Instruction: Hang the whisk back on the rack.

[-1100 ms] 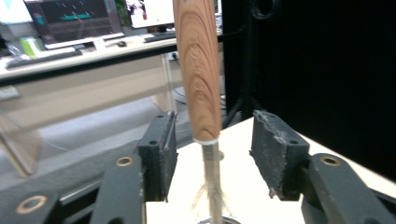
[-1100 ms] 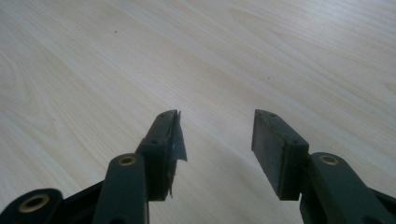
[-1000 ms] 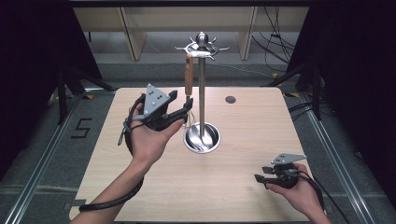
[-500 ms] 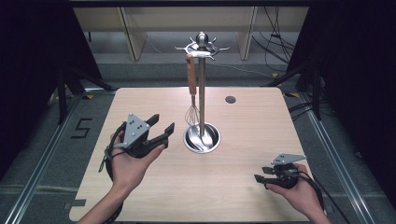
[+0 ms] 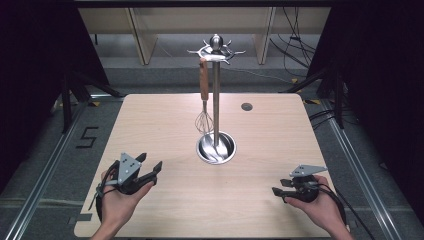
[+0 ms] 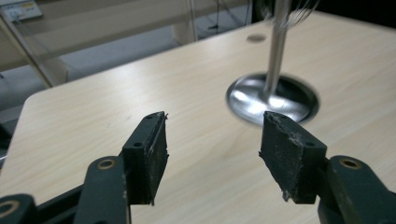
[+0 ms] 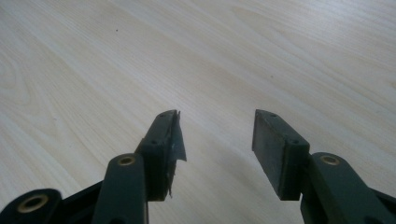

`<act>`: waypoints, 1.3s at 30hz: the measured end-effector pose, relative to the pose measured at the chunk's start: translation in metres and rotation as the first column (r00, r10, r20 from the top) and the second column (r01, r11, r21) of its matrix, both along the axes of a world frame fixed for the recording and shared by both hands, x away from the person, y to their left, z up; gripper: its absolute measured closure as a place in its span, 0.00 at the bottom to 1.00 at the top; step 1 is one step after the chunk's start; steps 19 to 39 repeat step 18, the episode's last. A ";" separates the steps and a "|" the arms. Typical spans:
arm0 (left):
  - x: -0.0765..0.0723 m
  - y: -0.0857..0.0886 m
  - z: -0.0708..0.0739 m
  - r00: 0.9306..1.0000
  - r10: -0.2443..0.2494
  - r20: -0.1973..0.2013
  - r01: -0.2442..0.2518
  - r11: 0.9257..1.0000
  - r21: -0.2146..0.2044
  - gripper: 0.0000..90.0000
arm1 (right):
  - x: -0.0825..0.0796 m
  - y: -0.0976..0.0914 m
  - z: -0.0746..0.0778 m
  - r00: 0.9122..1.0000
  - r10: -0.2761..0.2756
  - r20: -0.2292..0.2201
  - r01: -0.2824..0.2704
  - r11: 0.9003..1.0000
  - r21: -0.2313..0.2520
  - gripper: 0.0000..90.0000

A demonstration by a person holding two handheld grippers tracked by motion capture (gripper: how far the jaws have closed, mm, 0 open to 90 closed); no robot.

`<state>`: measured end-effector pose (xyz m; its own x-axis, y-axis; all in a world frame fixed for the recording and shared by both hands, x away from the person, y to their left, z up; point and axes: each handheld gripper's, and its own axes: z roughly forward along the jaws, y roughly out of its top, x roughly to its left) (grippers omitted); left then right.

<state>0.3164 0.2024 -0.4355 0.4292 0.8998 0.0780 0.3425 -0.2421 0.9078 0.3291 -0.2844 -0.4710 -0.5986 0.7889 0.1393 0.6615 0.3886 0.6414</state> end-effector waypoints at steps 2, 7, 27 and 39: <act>-0.001 0.010 -0.011 1.000 0.011 -0.023 -0.010 1.000 0.016 0.45 | 0.002 -0.001 -0.003 0.999 0.017 0.040 -0.017 1.000 0.004 0.57; -0.003 0.026 -0.029 0.996 0.030 -0.087 -0.028 0.999 0.027 0.46 | 0.003 -0.002 -0.003 0.998 0.027 0.049 -0.026 1.000 -0.013 0.57; 0.005 0.036 -0.035 0.991 0.031 -0.133 -0.034 0.999 -0.017 0.46 | 0.005 -0.005 -0.005 1.000 -0.006 0.024 0.005 1.000 0.013 0.56; 0.005 0.036 -0.035 0.991 0.031 -0.133 -0.034 0.999 -0.017 0.46 | 0.005 -0.005 -0.005 1.000 -0.006 0.024 0.005 1.000 0.013 0.56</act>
